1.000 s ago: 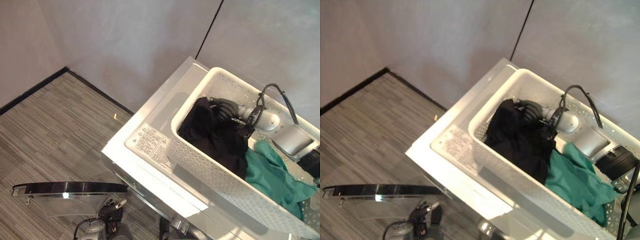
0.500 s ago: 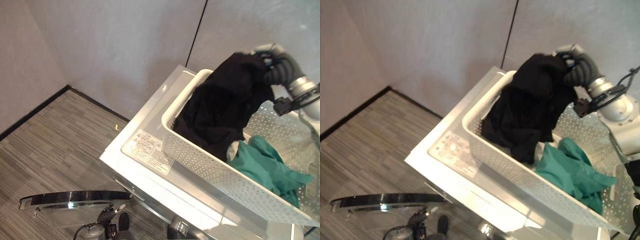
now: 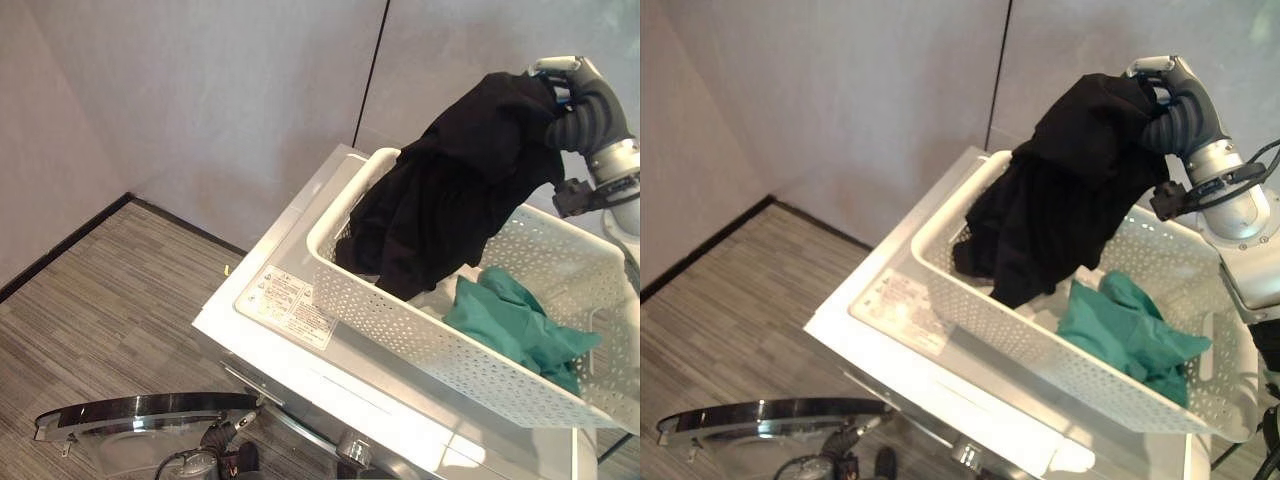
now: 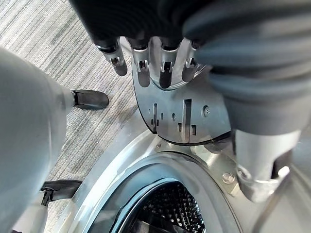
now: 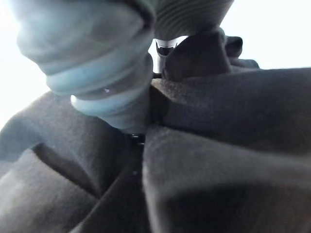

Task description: Grab the laundry basket,head to the washer,open it,put in the laundry and shut it.

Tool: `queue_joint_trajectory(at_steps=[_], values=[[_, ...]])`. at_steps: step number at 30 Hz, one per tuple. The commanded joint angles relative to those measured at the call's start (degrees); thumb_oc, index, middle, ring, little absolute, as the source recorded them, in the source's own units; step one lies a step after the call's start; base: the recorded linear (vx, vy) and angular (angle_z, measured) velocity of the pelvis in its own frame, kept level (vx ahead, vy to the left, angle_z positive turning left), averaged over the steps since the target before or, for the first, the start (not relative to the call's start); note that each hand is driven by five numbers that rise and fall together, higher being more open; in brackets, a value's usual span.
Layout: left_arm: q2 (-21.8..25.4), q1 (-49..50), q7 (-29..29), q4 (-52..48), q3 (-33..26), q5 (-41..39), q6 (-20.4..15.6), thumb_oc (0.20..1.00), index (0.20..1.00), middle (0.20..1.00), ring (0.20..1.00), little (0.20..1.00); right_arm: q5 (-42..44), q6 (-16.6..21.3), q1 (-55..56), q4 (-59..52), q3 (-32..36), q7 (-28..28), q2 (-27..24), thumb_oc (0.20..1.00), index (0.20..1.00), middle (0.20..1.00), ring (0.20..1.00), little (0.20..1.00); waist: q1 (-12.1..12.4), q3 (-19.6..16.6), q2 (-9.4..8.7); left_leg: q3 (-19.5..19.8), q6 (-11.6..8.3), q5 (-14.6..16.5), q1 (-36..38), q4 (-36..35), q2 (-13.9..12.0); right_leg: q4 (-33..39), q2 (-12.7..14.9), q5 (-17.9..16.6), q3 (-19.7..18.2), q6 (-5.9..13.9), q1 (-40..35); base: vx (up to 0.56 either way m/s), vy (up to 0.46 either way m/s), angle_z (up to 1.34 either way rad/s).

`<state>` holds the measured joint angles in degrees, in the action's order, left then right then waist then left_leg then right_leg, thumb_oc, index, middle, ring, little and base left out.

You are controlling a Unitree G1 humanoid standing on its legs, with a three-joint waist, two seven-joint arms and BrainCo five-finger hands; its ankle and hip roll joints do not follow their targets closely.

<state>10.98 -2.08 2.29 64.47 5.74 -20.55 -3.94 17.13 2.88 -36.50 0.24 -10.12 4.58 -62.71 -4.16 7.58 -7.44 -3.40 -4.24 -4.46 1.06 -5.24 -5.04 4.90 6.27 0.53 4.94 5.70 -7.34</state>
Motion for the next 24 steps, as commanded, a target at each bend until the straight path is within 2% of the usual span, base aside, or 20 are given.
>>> queue_joint_trajectory(at_steps=[1, 6, 10, 12, 13, 14, 15, 17, 18, 19, 20, 21, 23, 24], values=[[1.17, -2.19, 0.30, 3.20, 3.01, 1.80, -0.98, 1.000, 1.000, 1.000, 1.000, 1.000, -0.44, 3.08, -6.17, 1.01, 1.61, 2.94, 1.29, 0.200, 0.200, 0.200, 0.200, 0.200, 2.19, -3.52, -1.46, -1.83, -1.54, 13.73, 5.75, 8.21, -5.06, -7.87, 7.23, -3.13, -1.15, 4.85, 10.03, -0.02, 0.024, -0.03], [1.24, -2.66, 0.24, 2.80, 3.80, 2.62, -1.09, 1.000, 1.000, 1.000, 1.000, 1.000, -1.56, 2.69, -5.45, 1.98, 2.34, 3.24, 1.38, 0.200, 0.200, 0.200, 0.200, 0.200, 2.02, -3.45, -2.01, -2.19, -1.18, 15.67, 5.23, 11.73, -4.50, -8.57, 7.63, -3.20, -1.95, 5.13, 10.06, -0.04, 0.059, -0.05], [1.56, -3.58, -0.02, 1.36, 5.72, 4.18, -1.23, 1.000, 1.000, 1.000, 1.000, 1.000, -3.94, 1.91, -4.03, 2.53, 4.08, 4.03, 1.83, 0.200, 0.200, 0.200, 0.200, 0.200, 1.88, -2.58, -2.48, -2.02, 0.47, 18.74, 4.71, 15.77, -2.48, -10.51, 8.90, -4.05, -3.58, 5.85, 10.68, -0.08, 0.117, -0.09], [1.49, -4.63, 0.29, 1.33, 6.33, 4.46, -1.39, 1.000, 1.000, 1.000, 1.000, 1.000, -5.02, 1.50, -5.02, 2.98, 4.01, 5.11, 2.16, 0.200, 0.200, 0.200, 0.200, 0.200, 1.56, -1.30, -2.63, -2.12, 1.60, 19.82, 4.25, 17.05, -0.58, -10.95, 10.19, -8.21, -5.08, 6.87, 12.29, -0.15, 0.134, -0.13], [1.47, -4.70, 0.30, 1.36, 6.28, 4.46, -1.39, 1.000, 1.000, 1.000, 1.000, 1.000, -5.04, 1.48, -5.15, 3.01, 3.94, 5.13, 2.17, 0.200, 0.200, 0.200, 0.200, 0.200, 1.64, -1.26, -2.69, -2.25, 1.70, 19.84, 4.19, 17.14, -0.45, -10.86, 10.28, -8.36, -5.26, 6.95, 12.36, -0.15, 0.098, -0.17], [1.56, -5.16, 0.58, 1.25, 6.65, 4.33, -1.57, 1.000, 1.000, 1.000, 1.000, 1.000, -5.13, 1.47, -6.05, 3.43, 3.45, 5.53, 2.37, 0.200, 0.200, 0.200, 0.200, 0.200, 1.32, -0.55, -2.82, -2.72, 1.88, 20.14, 4.06, 17.50, 0.51, -10.80, 11.33, -12.47, -5.82, 8.06, 13.55, -0.30, 0.127, -0.20], [2.36, -6.22, 1.06, 0.63, 6.46, 3.79, -1.68, 1.000, 1.000, 1.000, 1.000, 1.000, -5.09, 0.89, -8.52, 4.02, 1.98, 6.19, 2.67, 0.200, 0.200, 0.200, 0.200, 0.200, 1.09, 0.94, -2.21, -4.08, 2.67, 19.65, 3.09, 18.01, 1.20, -10.39, 12.42, -15.49, -5.28, 8.13, 15.98, -0.40, 0.188, -0.25], [3.67, -6.77, 1.39, -0.79, 6.22, 3.47, -1.67, 1.000, 1.000, 1.000, 1.000, 1.000, -4.99, 0.79, -10.79, 4.20, 0.83, 6.86, 1.64, 0.200, 0.200, 0.200, 0.200, 0.200, 1.05, 1.84, -0.79, -4.98, 3.66, 18.41, 1.95, 17.88, 1.46, -13.43, 11.57, -11.77, -2.16, 6.55, 16.38, -0.38, 0.218, -0.54], [4.35, -6.60, 1.65, -1.37, 6.00, 3.20, -1.64, 1.000, 1.000, 1.000, 1.000, 1.000, -4.87, 0.91, -11.48, 4.56, 0.30, 6.87, 1.50, 0.200, 0.200, 0.200, 0.200, 0.200, 1.55, 1.95, 0.16, -5.84, 4.31, 17.33, 1.20, 17.44, 1.25, -17.02, 10.57, -8.72, 0.12, 5.48, 15.79, -0.25, 0.147, -0.49], [4.34, -6.61, 1.66, -1.40, 5.94, 3.20, -1.62, 1.000, 1.000, 1.000, 1.000, 1.000, -4.85, 0.94, -11.66, 4.65, 0.17, 6.88, 1.50, 0.200, 0.200, 0.200, 0.200, 0.200, 1.46, 1.87, 0.05, -5.83, 4.28, 17.03, 1.04, 17.30, 1.37, -17.10, 10.68, -8.78, 0.09, 5.39, 16.03, -0.34, 0.176, -0.23], [5.15, -5.89, 1.89, -1.68, 4.87, 2.63, -1.48, 1.000, 1.000, 1.000, 1.000, 1.000, -4.99, 0.66, -12.72, 5.16, -0.90, 6.37, 1.87, 0.200, 0.200, 0.200, 0.200, 0.200, 2.34, 1.39, 1.24, -7.24, 5.16, 14.99, 0.25, 16.11, 0.73, -23.65, 9.16, -3.92, 3.02, 4.02, 14.52, -0.22, 0.091, -0.28], [5.15, -5.90, 1.90, -1.71, 4.82, 2.63, -1.46, 1.000, 1.000, 1.000, 1.000, 1.000, -4.98, 0.67, -12.85, 5.22, -0.99, 6.37, 1.89, 0.200, 0.200, 0.200, 0.200, 0.200, 2.31, 1.32, 1.17, -7.29, 5.14, 14.69, 0.15, 15.93, 0.80, -23.63, 9.20, -4.04, 2.98, 3.94, 14.72, -0.33, 0.133, -0.53], [6.15, -4.48, 2.14, -2.20, 3.19, 1.28, -1.47, 1.000, 1.000, 1.000, 1.000, 1.000, -5.31, 0.30, -14.68, 6.66, -2.84, 5.74, 2.19, 0.200, 0.200, 0.200, 0.200, 0.200, 3.67, 0.11, 2.07, -9.34, 5.81, 12.01, -1.10, 14.10, 0.01, -30.24, 6.82, 0.99, 4.91, 3.01, 11.82, -0.28, 0.022, -0.53], [6.39, -3.39, 2.36, -2.40, 2.03, 0.35, -1.64, 1.000, 1.000, 1.000, 1.000, 1.000, -5.17, 0.10, -15.92, 7.93, -4.18, 4.94, 3.14, 0.200, 0.200, 0.200, 0.200, 0.200, 4.79, -1.46, 1.59, -10.91, 6.01, 11.17, -1.89, 13.36, 0.41, -30.21, 5.40, 2.57, 4.90, 3.04, 7.35, -0.21, -0.035, -0.25]])
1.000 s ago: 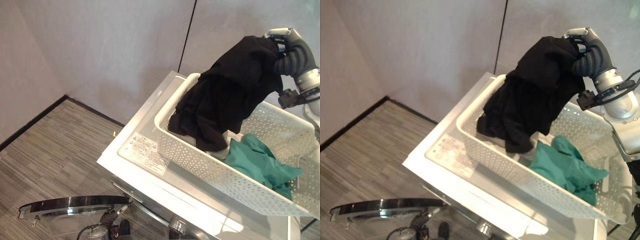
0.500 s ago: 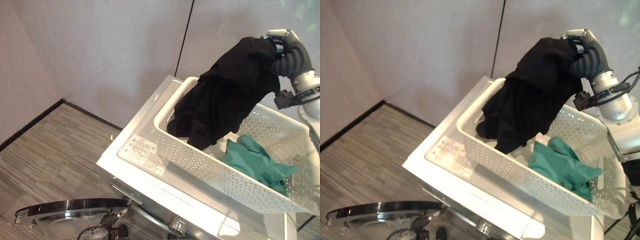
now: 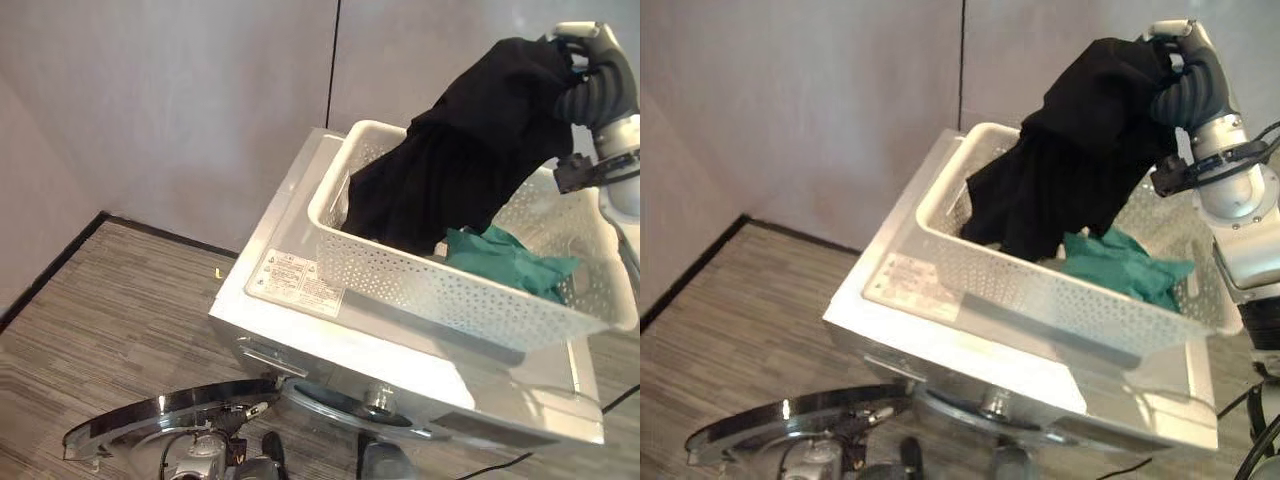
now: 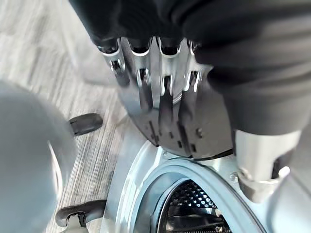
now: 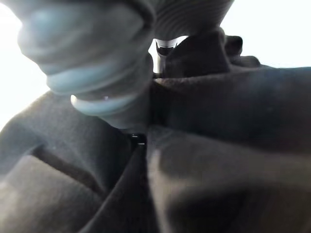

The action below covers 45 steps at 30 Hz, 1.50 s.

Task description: Grab the laundry basket,head to the washer,open it,put in the laundry and shut it.

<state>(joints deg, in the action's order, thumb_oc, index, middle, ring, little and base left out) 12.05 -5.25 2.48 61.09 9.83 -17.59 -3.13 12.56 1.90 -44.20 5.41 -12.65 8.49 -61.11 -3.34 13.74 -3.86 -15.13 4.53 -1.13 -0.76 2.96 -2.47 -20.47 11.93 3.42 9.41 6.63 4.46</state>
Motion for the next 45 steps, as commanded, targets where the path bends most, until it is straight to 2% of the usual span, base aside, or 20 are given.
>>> queue_joint_trajectory(at_steps=[1, 5, 7, 8, 9, 10, 12, 13, 14, 15, 16, 18, 19, 20, 21, 22, 24, 28, 39, 45], values=[[5.31, -0.19, 2.16, 0.96, -2.12, -2.62, -2.45, 1.000, 1.000, 1.000, 1.000, 1.000, -0.59, 1.12, -8.37, 2.85, -1.80, 1.04, 1.57, 0.200, 0.200, 0.200, 0.200, 0.200, 4.01, -7.72, -1.87, 0.73, -2.80, 7.58, -0.14, 4.98, -2.30, -4.55, -0.45, -0.63, 0.40, 2.02, -4.37, -0.28, -0.152, -0.66], [4.51, 1.57, 2.67, 0.02, -2.62, -4.54, -3.30, 1.000, 1.000, 1.000, 1.000, 1.000, 0.25, 1.75, -8.92, 5.26, -2.33, 1.55, 3.29, 0.200, 0.200, 0.200, 0.200, 0.200, 8.01, -10.78, -4.06, -1.26, -3.34, 4.40, -6.28, 5.58, -2.15, -0.03, -4.29, -0.27, -4.56, 2.62, -13.50, -0.19, -0.170, -0.76], [4.50, 1.94, 2.88, -1.73, -3.02, -4.69, -3.40, 1.000, 1.000, 1.000, 1.000, 1.000, 1.08, 1.93, -9.46, 4.87, -2.12, 1.78, 3.00, 0.200, 0.200, 0.200, 0.200, 0.200, 9.05, -11.00, -4.33, -1.94, -4.33, 3.16, -8.69, 6.71, -3.60, 6.23, -5.15, 5.97, -4.87, 0.29, -15.66, -0.27, -0.307, -0.44], [4.08, 2.41, 3.27, -3.29, -2.49, -5.09, -3.69, 1.000, 1.000, 1.000, 1.000, 1.000, 2.14, 2.59, -10.92, 4.79, -2.96, 2.12, 2.97, 0.200, 0.200, 0.200, 0.200, 0.200, 10.07, -10.26, -4.07, -1.50, -5.97, 0.27, -11.60, 7.91, -6.05, 10.99, -7.09, 10.02, -4.90, -2.04, -16.15, -0.38, -0.383, -0.36], [3.75, 2.40, 3.41, -3.83, -1.99, -5.25, -3.74, 1.000, 1.000, 1.000, 1.000, 1.000, 2.53, 2.84, -11.25, 4.67, -3.31, 2.38, 2.96, 0.200, 0.200, 0.200, 0.200, 0.200, 10.33, -9.81, -3.47, -1.17, -7.06, -2.10, -12.34, 6.83, -7.28, 12.18, -8.49, 10.03, -4.90, -2.81, -15.23, -0.31, -0.327, -0.19], [3.69, 2.41, 3.44, -3.86, -1.95, -5.26, -3.72, 1.000, 1.000, 1.000, 1.000, 1.000, 2.56, 2.85, -11.30, 4.70, -3.39, 2.39, 2.90, 0.200, 0.200, 0.200, 0.200, 0.200, 10.20, -9.75, -3.45, -0.99, -7.18, -2.18, -12.27, 6.73, -7.22, 12.14, -8.51, 10.14, -4.74, -2.90, -15.33, -0.24, -0.194, 0.03], [3.20, 1.98, 3.37, -5.97, -0.36, -4.20, -3.41, 1.000, 1.000, 1.000, 1.000, 1.000, 3.24, 3.08, -9.39, 3.82, -1.94, 2.87, 0.39, 0.200, 0.200, 0.200, 0.200, 0.200, 9.62, -8.43, -2.51, -1.43, -9.06, -6.24, -13.91, 3.90, -8.67, 14.10, -10.19, 10.27, -3.21, -3.90, -14.88, -0.34, -0.184, 0.21], [2.32, 0.70, 3.46, -7.19, 1.22, -2.36, -3.12, 1.000, 1.000, 1.000, 1.000, 1.000, 3.44, 3.47, -4.81, 1.20, 1.76, 3.78, -3.09, 0.200, 0.200, 0.200, 0.200, 0.200, 7.59, -6.26, -2.19, -5.34, -9.81, -5.58, -14.71, 2.91, -10.23, 15.38, -10.32, 9.53, 0.35, -4.01, -13.91, -0.35, -0.140, 0.51], [2.41, 0.67, 3.48, -7.20, 1.39, -2.34, -3.11, 1.000, 1.000, 1.000, 1.000, 1.000, 3.41, 3.41, -4.21, 0.94, 2.33, 3.75, -3.15, 0.200, 0.200, 0.200, 0.200, 0.200, 7.65, -6.25, -2.27, -5.19, -9.81, -5.57, -14.78, 2.99, -10.20, 15.43, -10.33, 9.54, 0.49, -4.01, -13.97, -0.50, -0.145, 1.23], [1.79, -0.11, 3.67, -8.96, 2.07, -1.43, -2.73, 1.000, 1.000, 1.000, 1.000, 1.000, 3.49, 3.11, -0.88, -0.24, 4.55, 4.55, -4.59, 0.200, 0.200, 0.200, 0.200, 0.200, 4.94, -5.17, -2.98, -11.87, -11.77, -4.60, -12.90, 6.35, -14.76, 15.86, -8.37, 8.09, 4.30, -3.69, -12.60, -0.31, -0.045, 2.22], [2.12, -0.11, 3.79, -10.23, 2.32, -1.72, -2.73, 1.000, 1.000, 1.000, 1.000, 1.000, 3.23, 2.82, 0.48, -1.81, 5.56, 4.38, -4.87, 0.200, 0.200, 0.200, 0.200, 0.200, 4.59, -4.97, -3.19, -10.39, -12.51, -3.99, -11.36, 9.10, -16.49, 16.56, -7.78, 6.91, 4.71, -3.61, -11.90, -0.45, -0.027, 2.15], [2.75, 1.04, 4.29, -13.15, 2.66, -1.90, -3.43, 1.000, 1.000, 1.000, 1.000, 1.000, 2.83, 3.35, -0.53, -2.94, 4.23, 4.13, -3.75, 0.200, 0.200, 0.200, 0.200, 0.200, 5.75, -4.83, -3.55, 2.11, -11.72, -2.67, -9.92, 16.66, -14.44, 16.73, -6.92, 4.06, 2.76, -4.35, -10.13, -0.25, 0.045, 0.76], [2.74, 1.10, 4.30, -13.23, 2.59, -1.90, -3.40, 1.000, 1.000, 1.000, 1.000, 1.000, 2.83, 3.37, -0.71, -2.86, 4.05, 4.15, -3.72, 0.200, 0.200, 0.200, 0.200, 0.200, 5.49, -4.92, -3.43, 2.39, -11.67, -2.67, -10.30, 16.91, -14.50, 16.79, -7.02, 3.94, 2.96, -4.37, -10.06, -0.16, 0.126, -0.50], [2.88, 2.26, 4.34, -14.73, 3.55, -2.08, -4.09, 1.000, 1.000, 1.000, 1.000, 1.000, 2.75, 3.89, -2.50, -1.18, 2.44, 4.58, -2.32, 0.200, 0.200, 0.200, 0.200, 0.200, 4.90, -6.01, -2.97, 12.10, -11.71, 0.26, -3.56, 19.49, -12.56, 16.86, -6.74, 2.89, 1.71, -3.87, -8.56, -0.10, 0.098, -0.69], [2.84, 2.27, 4.34, -14.75, 3.51, -2.08, -4.10, 1.000, 1.000, 1.000, 1.000, 1.000, 2.76, 3.92, -2.68, -1.10, 2.28, 4.59, -2.33, 0.200, 0.200, 0.200, 0.200, 0.200, 4.84, -5.95, -3.01, 12.08, -11.69, -0.02, -3.40, 19.15, -12.47, 16.96, -6.68, 2.74, 1.75, -3.88, -8.63, -0.06, 0.256, -0.62], [2.10, 2.80, 4.19, -15.83, 3.71, -2.69, -3.94, 1.000, 1.000, 1.000, 1.000, 1.000, 2.93, 3.41, -2.34, -1.37, 3.14, 4.69, -2.53, 0.200, 0.200, 0.200, 0.200, 0.200, 2.38, -8.49, -0.65, 9.89, -11.80, 1.18, 3.47, 10.38, -14.49, 17.95, -7.18, 2.57, 2.31, -2.80, -8.08, 0.04, 0.218, -0.09], [1.66, 3.03, 4.10, -15.92, 3.76, -2.30, -3.74, 1.000, 1.000, 1.000, 1.000, 1.000, 2.41, 3.31, -1.03, -2.13, 4.40, 4.77, -2.32, 0.200, 0.200, 0.200, 0.200, 0.200, 1.89, -9.75, 0.43, 7.93, -12.21, 1.55, 5.73, 6.39, -14.39, 18.34, -7.31, 2.36, 2.32, -2.27, -8.14, 0.03, 0.197, 0.37], [0.97, 2.64, 4.01, -17.29, 5.67, -0.41, -3.90, 1.000, 1.000, 1.000, 1.000, 1.000, 0.83, 3.88, 4.29, -2.99, 9.40, 6.07, -1.65, 0.200, 0.200, 0.200, 0.200, 0.200, 0.90, -11.49, 2.21, 7.21, -12.82, 4.73, 8.67, -2.18, -11.49, 17.82, -4.81, 0.99, 3.45, -1.30, -7.65, -0.05, 0.162, 0.32], [2.78, 2.64, 5.02, -19.17, 5.26, 1.27, -4.31, 1.000, 1.000, 1.000, 1.000, 1.000, -0.48, 4.51, 3.24, -4.69, 10.39, 7.92, 0.75, 0.200, 0.200, 0.200, 0.200, 0.200, 1.27, -12.15, 2.67, 6.63, -11.33, 4.12, 9.49, -7.33, -7.93, 16.97, -1.67, -1.42, 3.28, 0.84, -5.78, -0.05, 0.058, 0.00], [7.63, 3.09, 6.28, -33.67, 4.21, 9.21, -5.47, 1.000, 1.000, 1.000, 1.000, 1.000, -3.58, 6.63, 9.29, -11.30, 19.03, 10.94, 0.75, 0.200, 0.200, 0.200, 0.200, 0.200, 1.29, -12.37, 2.77, 7.05, -10.63, 4.34, 8.87, -7.74, -6.93, 17.26, -0.61, -1.98, 3.53, 1.64, -5.82, -0.02, 0.017, 0.01]])
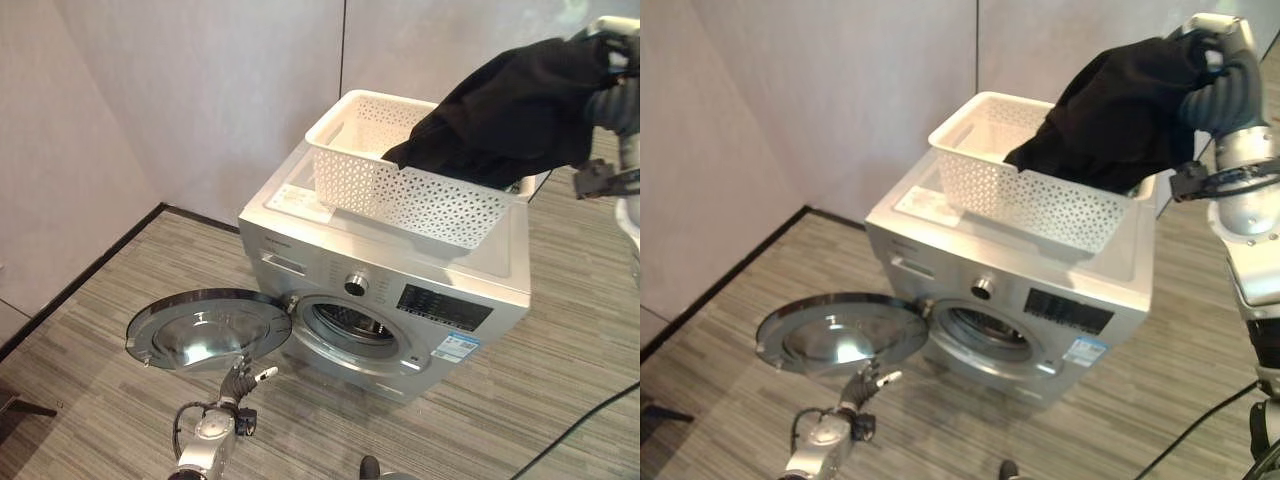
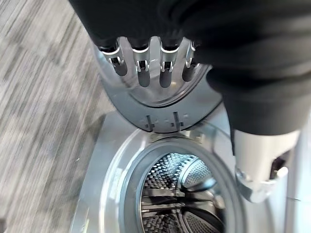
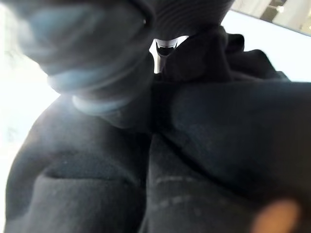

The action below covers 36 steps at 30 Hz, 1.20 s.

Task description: Grab the laundry basket,head to the washer,open it,put in the laundry and shut it.

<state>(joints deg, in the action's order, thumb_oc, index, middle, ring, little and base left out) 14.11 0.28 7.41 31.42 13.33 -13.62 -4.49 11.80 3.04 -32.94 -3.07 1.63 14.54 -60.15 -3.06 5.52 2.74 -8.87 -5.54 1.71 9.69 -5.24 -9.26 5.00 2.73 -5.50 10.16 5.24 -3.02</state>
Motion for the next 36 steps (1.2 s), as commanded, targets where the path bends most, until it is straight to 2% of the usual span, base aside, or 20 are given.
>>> queue_joint_trajectory(at_steps=[1, 3, 8, 11, 16, 22, 26, 28, 29, 30, 32, 36], values=[[5.64, -2.38, 1.34, -4.10, 0.75, 5.25, -4.04, 1.000, 1.000, 1.000, 1.000, 1.000, -2.84, 5.46, -1.77, -2.91, 4.91, 4.88, -0.16, 0.200, 0.200, 0.200, 0.200, 0.200, 1.04, -4.19, -3.90, 0.80, -0.55, 1.49, -1.58, 0.46, -0.13, -8.20, 8.61, 6.94, 2.79, 3.04, 1.65, -0.02, 0.011, -0.06], [10.44, -2.74, 2.22, -14.12, -1.63, 11.63, -5.20, 1.000, 1.000, 1.000, 1.000, 1.000, -5.05, 5.92, -1.67, -4.52, 8.44, 7.24, -1.55, 0.200, 0.200, 0.200, 0.200, 0.200, 1.01, -4.44, -3.90, 0.82, -0.34, 1.75, -1.67, 0.27, 0.28, -7.71, 9.19, 6.34, 2.71, 3.59, 1.64, -0.04, 0.023, -0.10], [14.41, -4.03, 3.79, -23.61, -5.73, 16.65, -5.21, 1.000, 1.000, 1.000, 1.000, 1.000, -4.97, 5.54, -4.30, -3.31, 8.75, 8.85, -3.32, 0.200, 0.200, 0.200, 0.200, 0.200, 1.05, -4.82, -4.40, 0.58, -0.16, 1.95, -1.68, 0.25, 0.75, -7.33, 9.80, 5.75, 2.48, 4.03, 1.63, -0.01, 0.015, -0.09], [15.43, -5.03, 3.68, -28.07, -7.73, 17.97, -5.23, 1.000, 1.000, 1.000, 1.000, 1.000, -4.07, 5.63, -4.06, -4.22, 9.11, 8.04, -2.98, 0.200, 0.200, 0.200, 0.200, 0.200, 0.82, -4.90, -4.61, 0.21, 0.04, 2.24, -1.68, 0.24, 1.00, -7.47, 10.08, 5.52, 2.31, 4.28, 1.81, 0.00, 0.008, -0.02], [15.82, -9.45, 1.42, -31.82, -8.13, 13.50, -4.75, 1.000, 1.000, 1.000, 1.000, 1.000, -0.19, 6.47, -1.42, -8.79, 9.46, 3.59, 0.13, 0.200, 0.200, 0.200, 0.200, 0.200, 0.12, -4.95, -4.88, -0.57, 0.30, 2.51, -1.56, 0.24, 1.35, -7.89, 10.59, 5.08, 2.02, 4.81, 2.20, 0.00, 0.006, 0.00], [18.75, -25.06, 0.33, -27.72, -0.55, 14.24, -2.82, 1.000, 1.000, 1.000, 1.000, 1.000, 3.61, 5.59, -3.89, -10.81, 2.59, -1.15, 2.29, 0.200, 0.200, 0.200, 0.200, 0.200, -1.03, -4.86, -4.82, -1.31, 0.40, 2.46, -1.25, 0.24, 1.45, -8.52, 10.73, 4.96, 1.48, 5.01, 2.65, -0.01, 0.001, -0.01], [19.41, -36.62, -1.59, -24.23, 7.81, 14.29, -1.73, 1.000, 1.000, 1.000, 1.000, 1.000, 4.60, 3.76, -9.75, -9.99, -5.24, -3.01, 3.10, 0.200, 0.200, 0.200, 0.200, 0.200, -1.34, -4.99, -4.60, -1.39, 0.43, 2.22, -1.20, 0.24, 1.46, -8.77, 10.79, 5.01, 1.39, 5.05, 2.61, -0.03, -0.005, -0.10], [18.73, -41.17, -2.16, -22.48, 10.90, 13.24, -1.22, 1.000, 1.000, 1.000, 1.000, 1.000, 4.33, 2.65, -13.92, -8.16, -9.15, -3.03, 2.77, 0.200, 0.200, 0.200, 0.200, 0.200, -1.28, -4.94, -4.52, -1.34, 0.43, 2.13, -1.17, 0.24, 1.55, -8.90, 10.86, 5.02, 1.54, 5.01, 2.56, -0.03, -0.005, -0.13], [17.57, -44.89, -3.43, -19.86, 13.68, 11.95, 0.32, 1.000, 1.000, 1.000, 1.000, 1.000, 4.20, 1.32, -17.74, -6.20, -12.81, -3.19, 2.56, 0.200, 0.200, 0.200, 0.200, 0.200, -1.29, -4.86, -4.31, -1.30, 0.48, 1.98, -1.20, 0.24, 1.62, -8.92, 10.89, 5.02, 1.49, 5.02, 2.47, -0.03, -0.002, -0.06], [17.42, -45.27, -3.40, -19.51, 13.71, 11.87, 0.28, 1.000, 1.000, 1.000, 1.000, 1.000, 4.24, 1.35, -18.29, -5.88, -13.17, -3.14, 2.46, 0.200, 0.200, 0.200, 0.200, 0.200, -1.28, -4.72, -4.21, -1.30, 0.48, 1.97, -1.22, 0.24, 1.63, -8.93, 10.90, 5.03, 1.49, 5.02, 2.49, -0.03, -0.005, 0.00], [15.85, -50.65, -3.53, -15.42, 17.33, 11.21, 2.15, 1.000, 1.000, 1.000, 1.000, 1.000, 4.30, -0.43, -23.50, -3.02, -17.24, -2.56, 2.45, 0.200, 0.200, 0.200, 0.200, 0.200, -1.25, -4.74, -3.94, -0.98, 0.53, 1.74, -1.23, 0.24, 1.74, -8.96, 10.88, 5.12, 1.45, 4.89, 2.36, -0.02, -0.002, 0.00], [11.66, -55.51, -4.89, -5.96, 21.35, 5.45, 4.59, 1.000, 1.000, 1.000, 1.000, 1.000, 5.20, -1.72, -30.51, 1.02, -22.52, -1.79, 4.75, 0.200, 0.200, 0.200, 0.200, 0.200, -1.42, -4.77, -3.26, -0.73, 0.59, 1.48, -1.38, 0.24, 2.01, -8.78, 11.06, 5.17, 1.64, 4.79, 2.03, -0.01, -0.001, 0.00]])
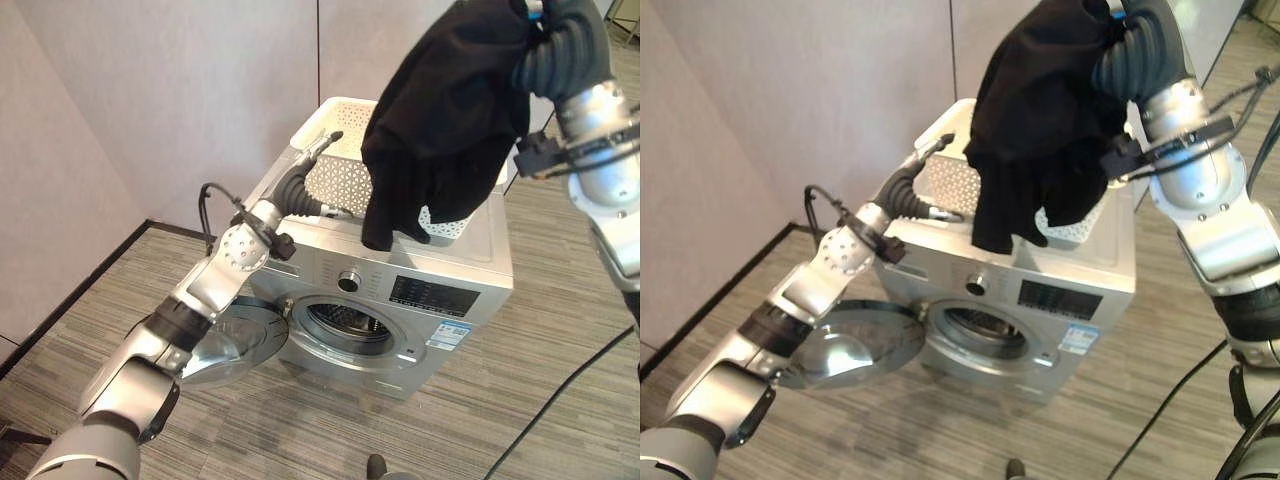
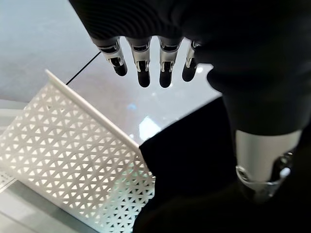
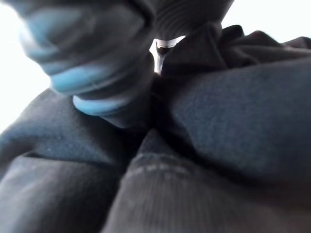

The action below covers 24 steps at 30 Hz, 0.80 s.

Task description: Grab the laundry basket,head to the washer,open it,put in the laundry and shut it.

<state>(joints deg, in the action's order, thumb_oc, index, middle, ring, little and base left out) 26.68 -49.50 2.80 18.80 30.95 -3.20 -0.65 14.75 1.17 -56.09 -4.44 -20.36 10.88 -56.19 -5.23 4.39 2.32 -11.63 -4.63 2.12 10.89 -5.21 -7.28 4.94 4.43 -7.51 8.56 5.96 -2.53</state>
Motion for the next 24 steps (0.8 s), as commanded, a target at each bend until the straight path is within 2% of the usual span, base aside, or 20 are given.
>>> queue_joint_trajectory(at_steps=[1, 2, 3, 7, 11, 17, 24], values=[[-2.15, -7.37, 0.10, 9.35, 4.75, -5.93, 1.17, 1.000, 1.000, 1.000, 1.000, 1.000, 2.87, 0.05, -8.88, 3.18, -1.78, 2.08, 1.68, 0.200, 0.200, 0.200, 0.200, 0.200, 0.67, -3.71, -2.68, 2.07, -0.35, 1.00, -2.62, 0.21, 0.06, -8.71, 9.36, 7.20, 3.29, 4.04, 1.48, 0.00, 0.000, 0.00], [-2.30, -7.67, 0.16, 9.72, 4.78, -6.02, 1.02, 1.000, 1.000, 1.000, 1.000, 1.000, 2.92, 0.09, -9.24, 3.39, -2.03, 2.13, 1.64, 0.200, 0.200, 0.200, 0.200, 0.200, 0.65, -3.63, -2.60, 2.10, -0.35, 1.00, -2.65, 0.21, 0.07, -8.71, 9.37, 7.20, 3.31, 4.04, 1.49, 0.00, 0.000, 0.00], [-4.64, -10.39, 1.29, 14.68, 6.00, -6.78, 1.36, 1.000, 1.000, 1.000, 1.000, 1.000, 3.83, 0.16, -11.31, 4.43, -3.65, 2.67, 3.48, 0.200, 0.200, 0.200, 0.200, 0.200, 0.45, -3.76, -2.40, 2.21, -0.38, 0.87, -2.69, 0.21, 0.14, -8.73, 9.39, 7.27, 3.36, 3.97, 1.35, 0.00, 0.000, 0.00], [-9.20, -15.31, 4.70, 22.07, 6.59, -7.85, 1.46, 1.000, 1.000, 1.000, 1.000, 1.000, 5.21, 0.65, -13.74, 5.52, -5.83, 3.54, 6.24, 0.200, 0.200, 0.200, 0.200, 0.200, 0.27, -3.90, -2.11, 2.39, -0.49, 0.54, -2.77, 0.21, 0.10, -8.86, 9.33, 7.54, 3.76, 3.82, 1.05, 0.00, 0.000, 0.00], [-12.30, -17.63, 5.41, 24.71, 6.31, -12.55, 0.93, 1.000, 1.000, 1.000, 1.000, 1.000, 6.12, 0.79, -13.86, 4.91, -6.60, 3.72, 7.39, 0.200, 0.200, 0.200, 0.200, 0.200, 0.14, -4.02, -1.91, 2.53, -0.62, 0.37, -2.79, 0.21, -0.01, -8.85, 9.25, 7.70, 4.14, 3.76, 0.70, -0.01, -0.014, 0.05], [-13.21, -19.30, 5.09, 24.64, 7.46, -16.38, 0.47, 1.000, 1.000, 1.000, 1.000, 1.000, 6.43, 0.84, -13.53, 5.08, -6.94, 3.80, 7.97, 0.200, 0.200, 0.200, 0.200, 0.200, 0.29, -4.27, -1.72, 2.74, -0.73, 0.31, -2.67, 0.21, -0.11, -8.46, 9.19, 7.54, 4.26, 3.77, 0.29, -0.01, -0.007, 0.09], [-11.58, -19.26, 4.12, 19.22, 9.02, -20.07, -1.04, 1.000, 1.000, 1.000, 1.000, 1.000, 6.57, 1.23, -11.99, 5.22, -5.94, 3.92, 7.31, 0.200, 0.200, 0.200, 0.200, 0.200, 1.09, -4.58, -1.67, 3.17, -0.80, 0.29, -2.72, 0.21, -0.10, -7.63, 9.19, 7.45, 4.36, 3.74, -0.62, 0.00, -0.002, 0.01]])
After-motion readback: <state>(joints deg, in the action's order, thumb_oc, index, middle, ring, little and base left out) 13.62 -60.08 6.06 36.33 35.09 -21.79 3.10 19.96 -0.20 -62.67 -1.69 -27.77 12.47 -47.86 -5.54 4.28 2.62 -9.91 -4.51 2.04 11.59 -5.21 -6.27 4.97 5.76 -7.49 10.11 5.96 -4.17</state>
